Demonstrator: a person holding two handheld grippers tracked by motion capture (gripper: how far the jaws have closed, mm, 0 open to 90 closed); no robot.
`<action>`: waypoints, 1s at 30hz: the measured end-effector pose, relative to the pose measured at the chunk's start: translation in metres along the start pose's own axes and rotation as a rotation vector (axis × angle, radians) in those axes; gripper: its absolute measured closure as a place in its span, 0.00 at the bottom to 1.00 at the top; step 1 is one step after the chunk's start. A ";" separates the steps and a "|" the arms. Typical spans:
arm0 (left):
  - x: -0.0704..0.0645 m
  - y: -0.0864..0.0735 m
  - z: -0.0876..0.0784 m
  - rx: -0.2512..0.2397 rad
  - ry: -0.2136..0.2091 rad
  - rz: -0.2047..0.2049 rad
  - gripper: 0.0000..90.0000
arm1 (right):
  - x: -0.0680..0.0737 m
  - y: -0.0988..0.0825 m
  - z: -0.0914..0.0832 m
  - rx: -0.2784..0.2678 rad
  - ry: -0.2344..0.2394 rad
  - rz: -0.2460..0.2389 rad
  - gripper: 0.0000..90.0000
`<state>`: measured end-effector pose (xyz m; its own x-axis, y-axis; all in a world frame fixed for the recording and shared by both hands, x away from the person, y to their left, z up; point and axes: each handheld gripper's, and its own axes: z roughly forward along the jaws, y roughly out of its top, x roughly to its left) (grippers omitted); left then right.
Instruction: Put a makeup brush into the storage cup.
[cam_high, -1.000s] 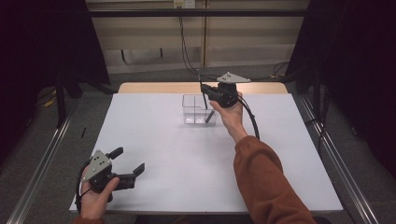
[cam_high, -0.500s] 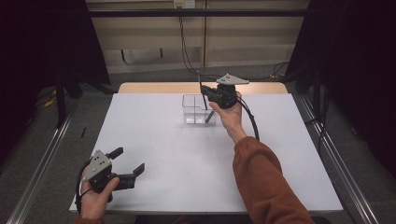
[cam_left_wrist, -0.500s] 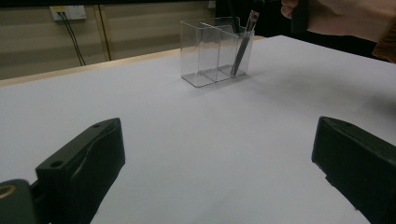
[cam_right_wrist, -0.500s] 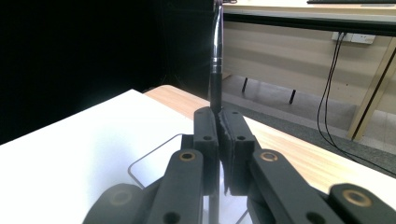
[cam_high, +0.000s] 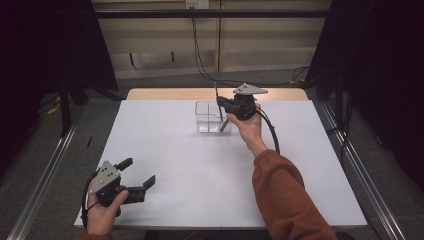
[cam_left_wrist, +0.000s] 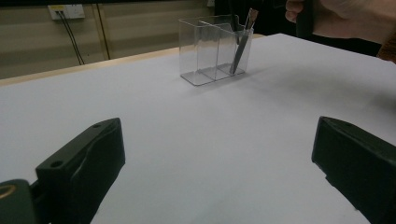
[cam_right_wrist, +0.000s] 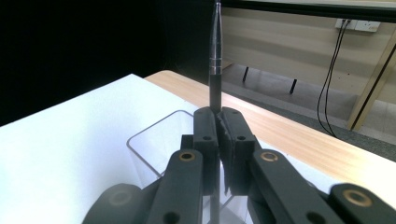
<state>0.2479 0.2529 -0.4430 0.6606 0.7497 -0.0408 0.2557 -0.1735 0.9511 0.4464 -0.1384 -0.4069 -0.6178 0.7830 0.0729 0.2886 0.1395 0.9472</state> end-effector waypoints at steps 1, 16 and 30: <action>0.000 0.000 0.000 0.001 0.001 -0.001 0.03 | 0.000 -0.001 0.000 0.003 0.000 0.001 0.95; 0.000 0.000 0.000 0.002 0.000 0.003 0.03 | -0.002 -0.011 -0.001 0.042 0.006 0.018 0.94; 0.000 0.000 0.000 0.002 0.003 -0.003 0.03 | -0.002 -0.013 0.000 0.045 0.000 0.023 0.84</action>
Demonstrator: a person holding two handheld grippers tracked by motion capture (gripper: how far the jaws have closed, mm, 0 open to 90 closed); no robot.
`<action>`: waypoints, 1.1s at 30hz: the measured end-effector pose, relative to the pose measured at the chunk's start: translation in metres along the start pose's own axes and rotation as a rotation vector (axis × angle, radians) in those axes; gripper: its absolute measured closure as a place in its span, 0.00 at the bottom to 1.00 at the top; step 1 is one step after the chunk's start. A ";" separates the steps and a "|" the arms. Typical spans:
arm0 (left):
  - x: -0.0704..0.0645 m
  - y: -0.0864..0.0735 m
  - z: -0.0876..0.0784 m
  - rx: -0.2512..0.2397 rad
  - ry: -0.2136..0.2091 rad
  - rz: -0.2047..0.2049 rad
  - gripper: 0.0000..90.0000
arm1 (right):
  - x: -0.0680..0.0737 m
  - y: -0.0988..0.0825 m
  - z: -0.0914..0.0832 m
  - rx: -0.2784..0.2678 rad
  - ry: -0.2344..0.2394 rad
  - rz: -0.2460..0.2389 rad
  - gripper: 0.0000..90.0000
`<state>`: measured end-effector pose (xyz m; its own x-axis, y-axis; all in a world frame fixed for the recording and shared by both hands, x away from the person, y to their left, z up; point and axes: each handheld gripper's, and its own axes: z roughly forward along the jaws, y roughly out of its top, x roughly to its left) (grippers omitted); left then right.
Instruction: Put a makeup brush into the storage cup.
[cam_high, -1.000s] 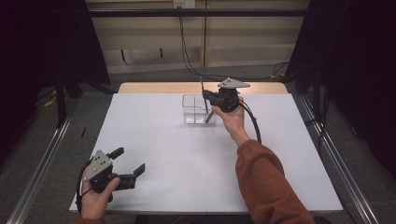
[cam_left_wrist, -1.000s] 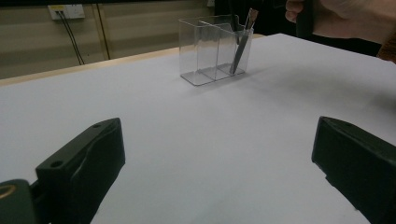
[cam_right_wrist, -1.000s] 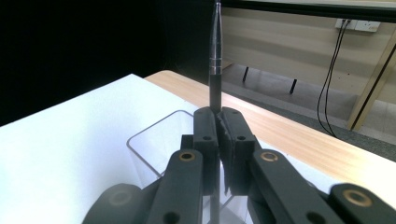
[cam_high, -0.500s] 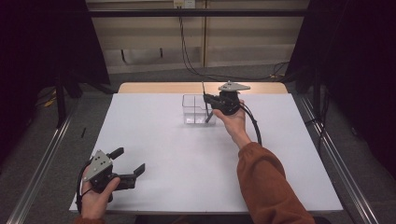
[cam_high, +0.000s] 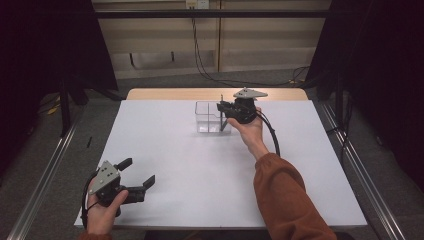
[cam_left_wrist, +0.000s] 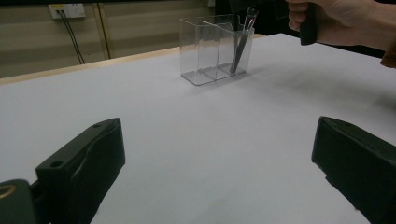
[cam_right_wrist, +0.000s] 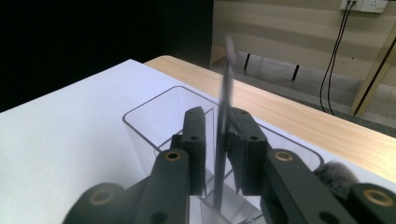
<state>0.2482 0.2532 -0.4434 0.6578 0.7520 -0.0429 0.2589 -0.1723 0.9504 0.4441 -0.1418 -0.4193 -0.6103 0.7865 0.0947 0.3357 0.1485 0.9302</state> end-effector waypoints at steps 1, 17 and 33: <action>0.000 0.000 0.000 0.000 -0.001 0.001 0.03 | -0.001 0.000 0.000 -0.005 -0.001 -0.001 0.83; 0.001 0.001 0.006 -0.003 -0.003 -0.012 0.03 | -0.007 0.000 -0.012 -0.061 0.014 0.016 0.56; 0.002 0.001 0.008 -0.014 -0.003 -0.030 0.03 | -0.013 -0.003 -0.025 -0.058 0.024 0.055 0.15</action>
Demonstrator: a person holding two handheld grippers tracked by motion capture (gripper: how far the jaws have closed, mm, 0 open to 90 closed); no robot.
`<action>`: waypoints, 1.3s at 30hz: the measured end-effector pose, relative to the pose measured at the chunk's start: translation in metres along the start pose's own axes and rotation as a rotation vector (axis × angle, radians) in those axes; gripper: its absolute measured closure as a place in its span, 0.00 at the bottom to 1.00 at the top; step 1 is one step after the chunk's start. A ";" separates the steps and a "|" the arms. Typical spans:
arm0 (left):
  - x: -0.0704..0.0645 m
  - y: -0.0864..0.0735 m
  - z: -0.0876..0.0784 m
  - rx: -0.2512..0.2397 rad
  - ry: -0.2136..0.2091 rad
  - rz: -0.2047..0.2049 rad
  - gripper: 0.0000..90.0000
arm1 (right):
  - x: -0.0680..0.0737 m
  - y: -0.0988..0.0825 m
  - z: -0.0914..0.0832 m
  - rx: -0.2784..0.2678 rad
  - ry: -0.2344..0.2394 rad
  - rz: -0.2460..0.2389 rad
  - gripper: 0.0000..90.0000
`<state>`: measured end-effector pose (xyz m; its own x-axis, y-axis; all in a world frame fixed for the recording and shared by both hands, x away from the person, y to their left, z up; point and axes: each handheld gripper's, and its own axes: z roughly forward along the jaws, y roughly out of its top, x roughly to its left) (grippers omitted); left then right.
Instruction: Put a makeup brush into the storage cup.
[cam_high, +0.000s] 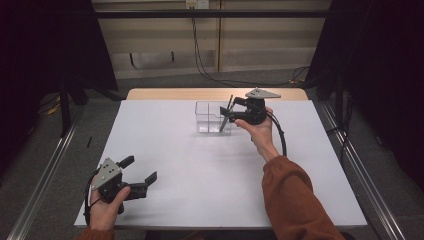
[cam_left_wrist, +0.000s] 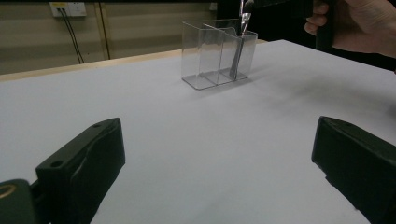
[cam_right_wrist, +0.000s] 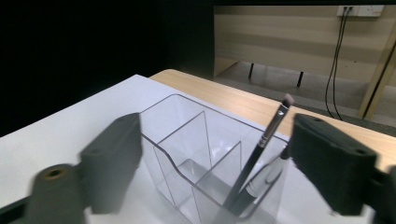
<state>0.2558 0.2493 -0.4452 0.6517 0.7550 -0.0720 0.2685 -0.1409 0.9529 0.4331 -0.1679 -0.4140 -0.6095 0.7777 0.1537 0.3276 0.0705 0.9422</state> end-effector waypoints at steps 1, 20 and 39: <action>0.000 0.000 0.000 0.000 -0.001 0.001 0.03 | 0.000 0.000 -0.001 0.000 -0.003 0.002 0.13; -0.001 0.000 -0.007 -0.028 0.006 0.001 0.03 | -0.004 -0.017 -0.040 -0.018 -0.035 0.028 0.02; 0.000 0.000 -0.008 -0.037 0.007 0.003 0.03 | -0.003 -0.032 -0.082 -0.020 -0.070 -0.014 0.02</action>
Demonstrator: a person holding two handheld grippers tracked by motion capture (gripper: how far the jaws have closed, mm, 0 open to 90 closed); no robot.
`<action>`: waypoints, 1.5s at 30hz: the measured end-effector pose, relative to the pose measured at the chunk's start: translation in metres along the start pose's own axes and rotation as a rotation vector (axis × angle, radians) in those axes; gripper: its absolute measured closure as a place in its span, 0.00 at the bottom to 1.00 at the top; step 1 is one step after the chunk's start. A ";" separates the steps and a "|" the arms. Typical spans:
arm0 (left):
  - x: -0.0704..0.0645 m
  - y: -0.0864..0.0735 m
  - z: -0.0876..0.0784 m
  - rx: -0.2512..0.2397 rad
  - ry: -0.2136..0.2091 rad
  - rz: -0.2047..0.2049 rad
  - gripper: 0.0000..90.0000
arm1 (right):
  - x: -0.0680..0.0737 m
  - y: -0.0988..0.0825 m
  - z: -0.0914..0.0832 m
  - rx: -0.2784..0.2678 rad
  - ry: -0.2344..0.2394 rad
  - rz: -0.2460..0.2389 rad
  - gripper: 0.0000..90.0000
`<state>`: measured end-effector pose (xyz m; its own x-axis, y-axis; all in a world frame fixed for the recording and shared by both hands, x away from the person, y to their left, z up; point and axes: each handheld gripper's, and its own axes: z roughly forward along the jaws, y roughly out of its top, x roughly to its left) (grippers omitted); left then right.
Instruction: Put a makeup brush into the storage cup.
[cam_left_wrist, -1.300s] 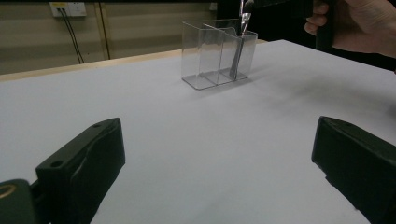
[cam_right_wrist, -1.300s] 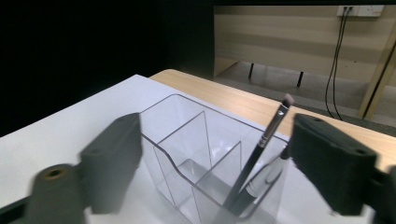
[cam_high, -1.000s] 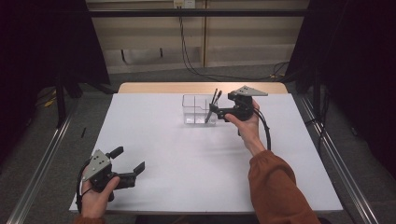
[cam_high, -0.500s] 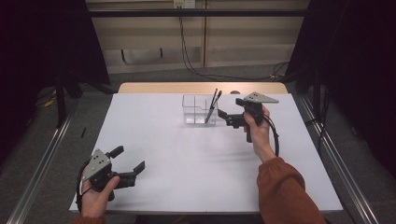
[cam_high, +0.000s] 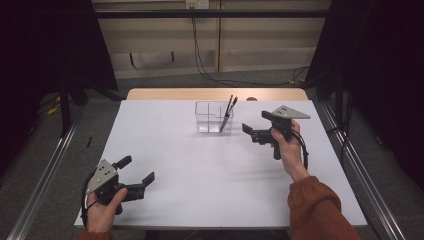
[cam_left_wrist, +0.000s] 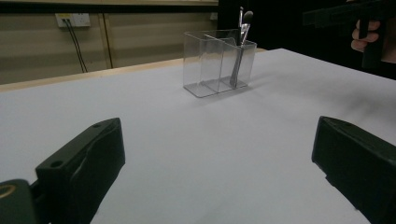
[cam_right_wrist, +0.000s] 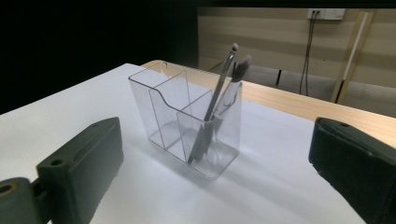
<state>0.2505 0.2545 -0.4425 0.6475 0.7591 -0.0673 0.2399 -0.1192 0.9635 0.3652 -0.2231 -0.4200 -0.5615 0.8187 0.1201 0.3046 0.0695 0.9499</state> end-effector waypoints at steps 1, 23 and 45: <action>0.000 0.000 0.000 -0.001 0.000 -0.003 0.03 | 0.000 -0.001 -0.002 -0.005 -0.006 0.003 0.02; 0.001 0.000 0.002 0.009 0.004 -0.001 0.03 | -0.004 -0.023 -0.055 -0.010 -0.060 0.003 0.01; 0.001 -0.001 -0.001 0.009 0.011 0.003 0.03 | 0.004 -0.045 -0.096 -0.017 -0.067 0.008 0.01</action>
<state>0.2503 0.2555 -0.4433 0.6401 0.7658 -0.0619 0.2444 -0.1266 0.9614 0.2756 -0.2774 -0.4348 -0.5062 0.8555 0.1092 0.2957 0.0532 0.9538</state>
